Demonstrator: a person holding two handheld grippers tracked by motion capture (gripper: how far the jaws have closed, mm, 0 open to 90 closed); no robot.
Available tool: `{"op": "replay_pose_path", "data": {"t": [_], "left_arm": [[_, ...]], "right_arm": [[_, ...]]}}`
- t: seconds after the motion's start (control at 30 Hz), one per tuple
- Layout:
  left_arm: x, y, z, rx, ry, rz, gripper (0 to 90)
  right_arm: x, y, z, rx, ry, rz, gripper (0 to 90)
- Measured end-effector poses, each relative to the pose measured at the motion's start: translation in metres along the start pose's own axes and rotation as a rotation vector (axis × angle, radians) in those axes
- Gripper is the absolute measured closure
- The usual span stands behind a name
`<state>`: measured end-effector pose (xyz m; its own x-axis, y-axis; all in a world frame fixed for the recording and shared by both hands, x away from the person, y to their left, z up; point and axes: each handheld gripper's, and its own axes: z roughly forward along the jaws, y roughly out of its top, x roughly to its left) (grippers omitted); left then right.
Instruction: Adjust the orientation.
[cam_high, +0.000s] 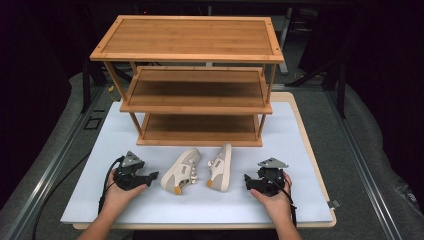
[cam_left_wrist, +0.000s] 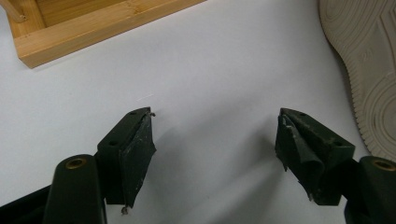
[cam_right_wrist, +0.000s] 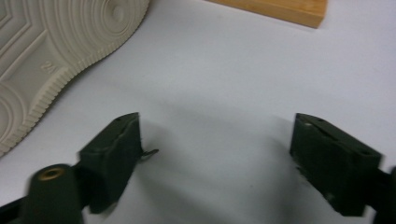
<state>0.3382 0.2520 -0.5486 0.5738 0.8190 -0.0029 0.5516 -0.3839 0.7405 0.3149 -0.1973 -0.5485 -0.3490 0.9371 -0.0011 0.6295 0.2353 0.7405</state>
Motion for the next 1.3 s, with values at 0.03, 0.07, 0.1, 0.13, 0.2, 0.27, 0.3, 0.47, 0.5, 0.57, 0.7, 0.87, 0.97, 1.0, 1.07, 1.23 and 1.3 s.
{"op": "replay_pose_path", "data": {"t": [0.03,0.07,0.1,0.13,0.2,0.27,0.3,0.47,0.5,0.57,0.7,0.87,0.97,1.0,1.07,1.23,1.3], "left_arm": [[0.000,0.000,0.000,0.000,0.000,0.000,30.9],[0.000,-0.001,-0.001,-0.012,0.004,-0.002,33.9],[0.000,-0.001,-0.001,-0.014,0.005,0.003,35.3],[0.000,-0.001,-0.002,-0.017,0.010,0.000,35.4],[-0.001,-0.002,-0.003,-0.028,0.003,-0.015,36.7],[-0.001,-0.002,-0.004,-0.037,-0.004,-0.028,36.7],[-0.001,-0.002,-0.004,-0.040,-0.005,-0.032,36.7],[0.000,-0.002,-0.007,-0.044,-0.012,-0.050,37.7],[0.000,-0.002,-0.009,-0.047,-0.021,-0.056,37.7],[0.000,-0.002,-0.012,-0.056,-0.029,-0.072,38.5],[0.000,-0.002,-0.015,-0.053,-0.049,-0.090,39.8],[-0.004,0.000,-0.021,-0.093,-0.059,-0.071,41.8],[-0.007,0.001,-0.025,-0.107,-0.051,-0.063,45.4],[-0.010,0.002,-0.027,-0.111,-0.054,-0.065,45.7],[-0.012,0.003,-0.028,-0.105,-0.056,-0.056,45.7],[-0.016,0.005,-0.030,-0.120,-0.076,-0.052,46.2],[-0.018,0.006,-0.033,-0.121,-0.077,-0.053,47.1]], "right_arm": [[0.000,0.000,0.000,0.000,0.000,0.000,23.0],[-0.001,-0.001,-0.002,-0.025,0.002,0.012,34.4],[-0.002,-0.001,-0.003,-0.024,0.009,0.007,35.4],[-0.002,-0.002,-0.003,-0.029,0.021,0.006,36.7],[0.000,-0.002,-0.005,-0.034,0.014,0.002,41.2],[0.000,-0.003,-0.005,-0.042,0.036,-0.001,42.8],[0.000,-0.003,-0.005,-0.045,0.051,0.002,43.5],[0.002,-0.002,-0.009,-0.082,0.025,-0.012,46.6],[0.002,-0.001,-0.011,-0.083,0.047,-0.016,46.7],[0.004,0.000,-0.015,-0.076,0.046,-0.009,46.7],[0.006,0.001,-0.018,-0.107,0.048,-0.005,46.7],[0.006,0.002,-0.022,-0.123,0.046,0.005,47.5],[0.006,0.003,-0.024,-0.128,0.039,0.004,48.2],[0.006,0.003,-0.025,-0.139,0.038,0.000,49.4],[0.006,0.004,-0.026,-0.141,0.033,0.000,50.0],[0.005,0.004,-0.027,-0.139,0.042,0.007,52.2],[0.005,0.004,-0.028,-0.145,0.042,0.008,52.7]]}}
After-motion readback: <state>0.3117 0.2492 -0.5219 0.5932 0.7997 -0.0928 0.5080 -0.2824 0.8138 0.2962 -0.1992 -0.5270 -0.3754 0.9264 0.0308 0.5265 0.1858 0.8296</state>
